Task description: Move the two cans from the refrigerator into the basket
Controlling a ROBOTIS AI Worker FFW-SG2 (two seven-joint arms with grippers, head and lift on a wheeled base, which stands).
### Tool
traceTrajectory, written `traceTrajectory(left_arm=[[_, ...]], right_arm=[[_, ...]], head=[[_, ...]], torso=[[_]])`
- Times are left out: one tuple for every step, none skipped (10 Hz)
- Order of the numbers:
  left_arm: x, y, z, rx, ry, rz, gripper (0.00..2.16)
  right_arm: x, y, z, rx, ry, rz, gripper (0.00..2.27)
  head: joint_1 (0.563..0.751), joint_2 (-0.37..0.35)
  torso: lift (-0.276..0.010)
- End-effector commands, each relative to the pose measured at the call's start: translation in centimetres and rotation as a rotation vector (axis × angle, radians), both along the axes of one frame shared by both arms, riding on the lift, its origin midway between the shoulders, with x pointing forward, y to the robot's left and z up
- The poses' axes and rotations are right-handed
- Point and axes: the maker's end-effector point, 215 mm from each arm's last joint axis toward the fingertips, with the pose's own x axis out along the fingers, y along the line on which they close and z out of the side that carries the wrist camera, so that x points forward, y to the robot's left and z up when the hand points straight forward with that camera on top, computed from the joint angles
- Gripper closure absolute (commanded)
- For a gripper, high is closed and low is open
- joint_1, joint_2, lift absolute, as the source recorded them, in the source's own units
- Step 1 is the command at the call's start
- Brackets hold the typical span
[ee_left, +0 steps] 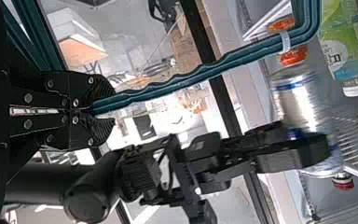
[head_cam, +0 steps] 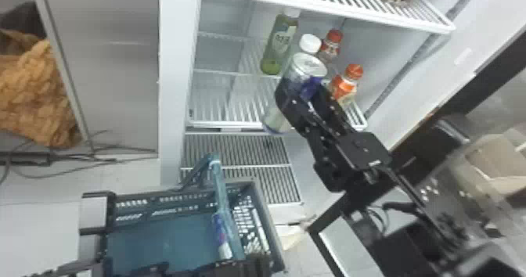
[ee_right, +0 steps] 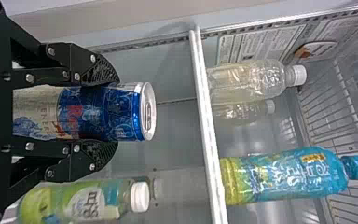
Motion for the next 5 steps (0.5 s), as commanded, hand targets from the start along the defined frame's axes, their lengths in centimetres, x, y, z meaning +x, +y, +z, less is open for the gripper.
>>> traceTrajectory(left_arm=[[0.1, 0.2, -0.1, 0.002, 0.003, 0.009, 1.22], [0.1, 0.2, -0.1, 0.003, 0.000, 0.009, 1.22], [0.1, 0.2, -0.1, 0.003, 0.000, 0.009, 1.22], [0.1, 0.2, -0.2, 0.006, 0.002, 0.010, 1.22], [0.0, 0.2, -0.2, 0.006, -0.001, 0.009, 1.22]], right_arm=[[-1.8, -0.4, -0.7, -0.033, 0.052, -0.010, 0.90], [-2.6, -0.7, -1.3, -0.046, 0.084, -0.016, 0.90], [-3.4, -1.0, -2.0, -0.061, 0.122, -0.021, 0.90], [-4.0, -1.3, -3.0, -0.065, 0.155, -0.021, 0.90], [-4.4, -1.5, -4.1, -0.068, 0.190, -0.023, 0.90]], head=[[0.695, -0.350], [0.695, -0.350], [0.695, -0.350], [0.695, -0.350], [0.695, -0.350]], torso=[[-0.276], [-0.276], [-0.276], [-0.276], [-0.276]])
